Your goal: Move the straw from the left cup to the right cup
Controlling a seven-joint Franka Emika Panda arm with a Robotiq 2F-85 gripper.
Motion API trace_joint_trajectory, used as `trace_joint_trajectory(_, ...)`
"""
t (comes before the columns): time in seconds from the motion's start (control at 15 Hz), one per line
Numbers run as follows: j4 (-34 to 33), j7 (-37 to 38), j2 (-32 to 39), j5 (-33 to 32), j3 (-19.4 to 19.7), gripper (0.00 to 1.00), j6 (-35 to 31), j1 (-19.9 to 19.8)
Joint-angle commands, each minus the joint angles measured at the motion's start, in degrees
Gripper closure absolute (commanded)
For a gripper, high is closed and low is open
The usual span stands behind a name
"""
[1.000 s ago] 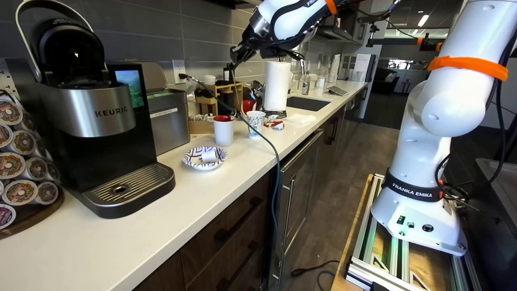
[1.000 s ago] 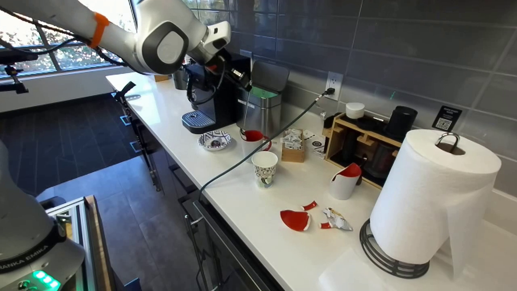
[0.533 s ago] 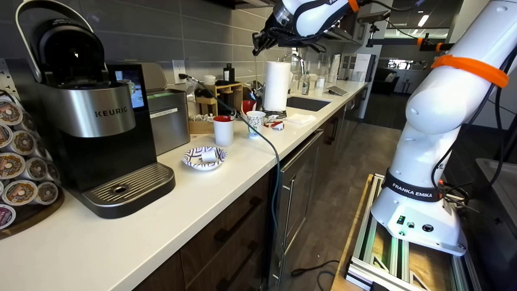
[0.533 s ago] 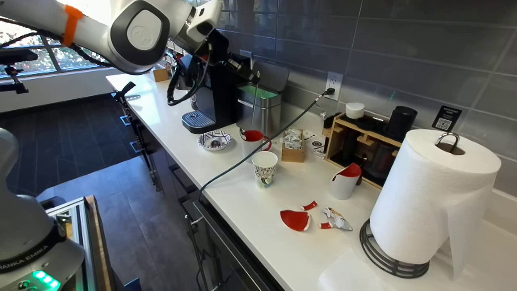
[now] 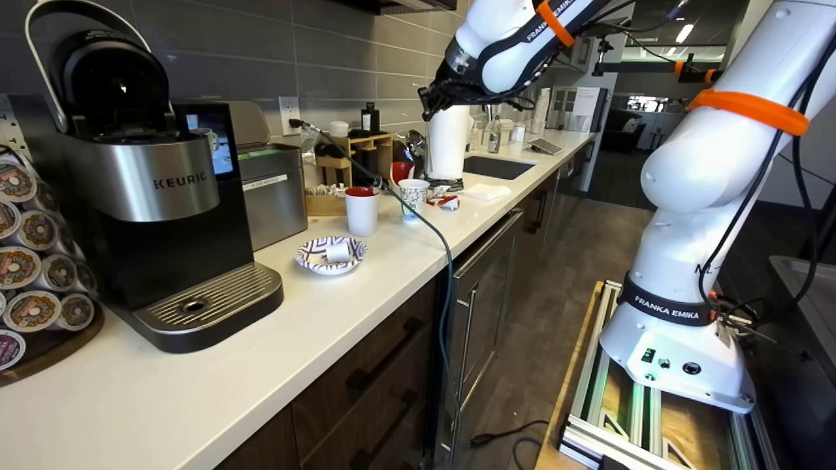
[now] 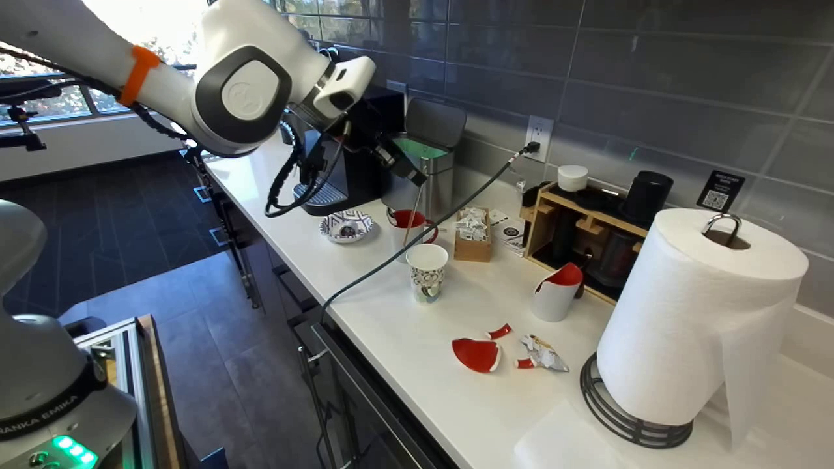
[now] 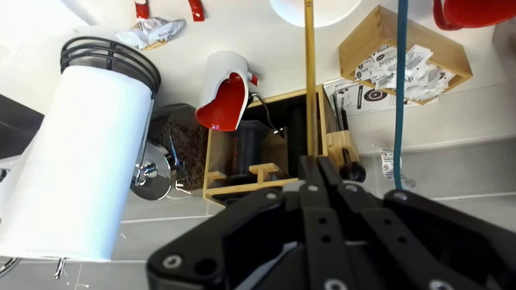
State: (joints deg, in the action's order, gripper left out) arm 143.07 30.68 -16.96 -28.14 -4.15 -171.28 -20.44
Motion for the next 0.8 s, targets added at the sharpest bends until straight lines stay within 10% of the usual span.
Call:
trace_joint_trajectory(0.0,0.73,4.51,3.33,-3.41,-2.99,0.99,-4.85,-3.59)
trace_joint_trajectory(0.73,-2.32,13.57,8.64,-15.42,-13.0,0.99,-8.97,-15.38)
